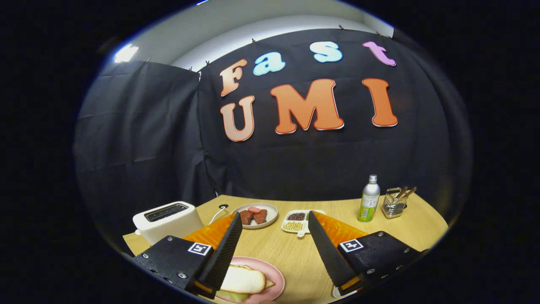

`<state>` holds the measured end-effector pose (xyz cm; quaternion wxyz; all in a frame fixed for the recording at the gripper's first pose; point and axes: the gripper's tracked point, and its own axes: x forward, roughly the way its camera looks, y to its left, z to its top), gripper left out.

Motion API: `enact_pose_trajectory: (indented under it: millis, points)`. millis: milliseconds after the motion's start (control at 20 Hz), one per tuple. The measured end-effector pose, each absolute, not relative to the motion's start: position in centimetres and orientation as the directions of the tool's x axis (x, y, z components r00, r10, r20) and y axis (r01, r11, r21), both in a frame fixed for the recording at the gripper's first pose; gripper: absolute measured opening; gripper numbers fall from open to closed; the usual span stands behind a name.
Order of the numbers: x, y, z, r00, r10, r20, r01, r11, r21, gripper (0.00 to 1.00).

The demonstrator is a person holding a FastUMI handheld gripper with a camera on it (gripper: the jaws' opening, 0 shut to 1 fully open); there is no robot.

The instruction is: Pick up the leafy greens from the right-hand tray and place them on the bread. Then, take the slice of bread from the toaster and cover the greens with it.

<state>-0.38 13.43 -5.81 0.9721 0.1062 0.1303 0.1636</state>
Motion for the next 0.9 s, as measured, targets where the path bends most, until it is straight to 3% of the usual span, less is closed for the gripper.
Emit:
enact_pose_trajectory:
  millis: [900]
  points:
    - [0.7,11.6,-1.5,0.972,0.206,-0.109,-0.195,0.975,0.103,0.96]
